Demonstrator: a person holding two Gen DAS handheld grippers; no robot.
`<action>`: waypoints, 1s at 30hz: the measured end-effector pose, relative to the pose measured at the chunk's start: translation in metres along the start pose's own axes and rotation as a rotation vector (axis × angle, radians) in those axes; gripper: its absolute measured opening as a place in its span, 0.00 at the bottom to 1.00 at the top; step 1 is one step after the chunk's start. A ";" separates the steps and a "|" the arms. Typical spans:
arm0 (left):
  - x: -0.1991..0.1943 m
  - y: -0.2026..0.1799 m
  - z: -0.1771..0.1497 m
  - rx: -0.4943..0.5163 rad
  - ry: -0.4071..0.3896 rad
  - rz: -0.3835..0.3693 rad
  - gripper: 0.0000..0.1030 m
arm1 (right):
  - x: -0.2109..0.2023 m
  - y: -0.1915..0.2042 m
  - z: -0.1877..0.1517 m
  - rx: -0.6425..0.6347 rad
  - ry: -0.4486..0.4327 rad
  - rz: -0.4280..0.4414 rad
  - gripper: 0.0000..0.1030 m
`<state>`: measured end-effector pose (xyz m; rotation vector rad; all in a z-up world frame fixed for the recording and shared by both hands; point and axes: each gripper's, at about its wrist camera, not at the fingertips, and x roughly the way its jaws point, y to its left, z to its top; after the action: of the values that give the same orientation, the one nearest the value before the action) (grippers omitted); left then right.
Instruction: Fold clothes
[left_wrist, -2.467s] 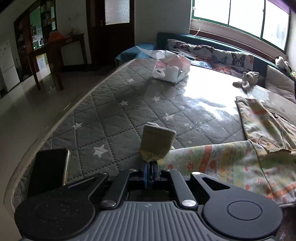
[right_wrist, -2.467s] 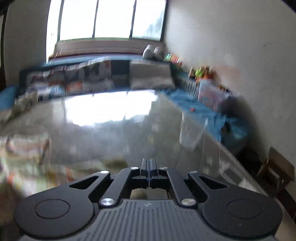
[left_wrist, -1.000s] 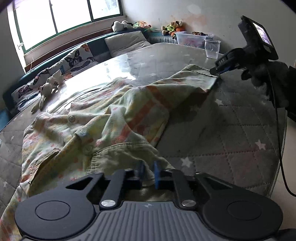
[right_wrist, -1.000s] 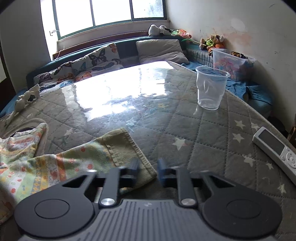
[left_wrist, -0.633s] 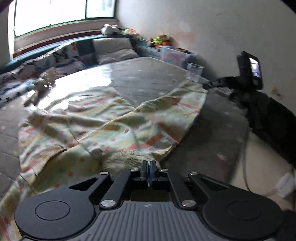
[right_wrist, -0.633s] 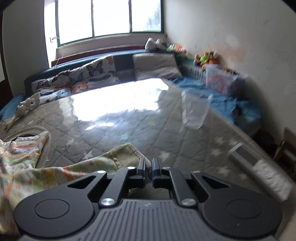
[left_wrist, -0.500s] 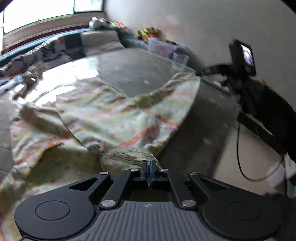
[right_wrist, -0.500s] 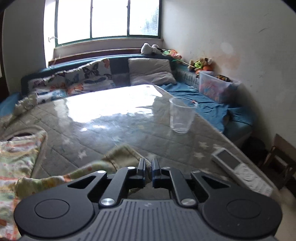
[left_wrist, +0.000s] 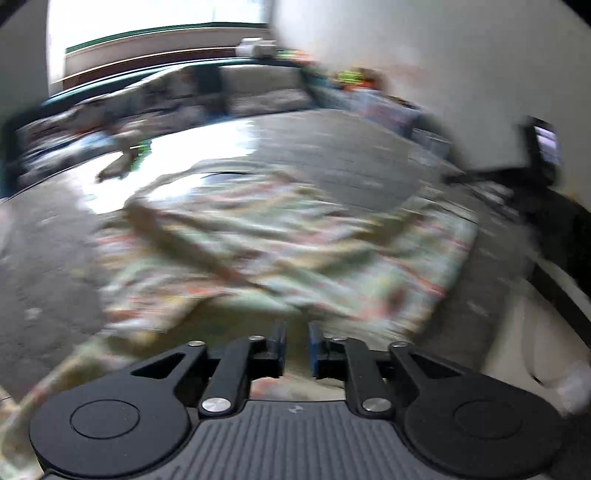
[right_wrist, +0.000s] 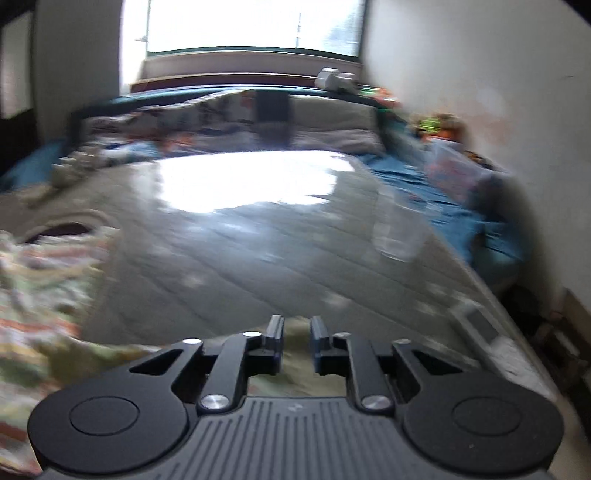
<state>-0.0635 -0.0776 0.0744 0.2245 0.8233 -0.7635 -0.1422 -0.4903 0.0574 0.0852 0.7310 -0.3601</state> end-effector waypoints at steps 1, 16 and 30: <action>0.005 0.011 0.004 -0.029 -0.001 0.048 0.25 | 0.004 0.010 0.006 -0.007 0.004 0.043 0.19; 0.084 0.141 0.063 -0.191 0.000 0.415 0.38 | 0.107 0.132 0.071 -0.098 0.106 0.351 0.27; 0.124 0.161 0.079 -0.180 0.003 0.355 0.29 | 0.151 0.161 0.084 -0.097 0.127 0.348 0.08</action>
<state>0.1470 -0.0638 0.0210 0.2029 0.8218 -0.3544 0.0708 -0.4008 0.0116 0.1418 0.8410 0.0132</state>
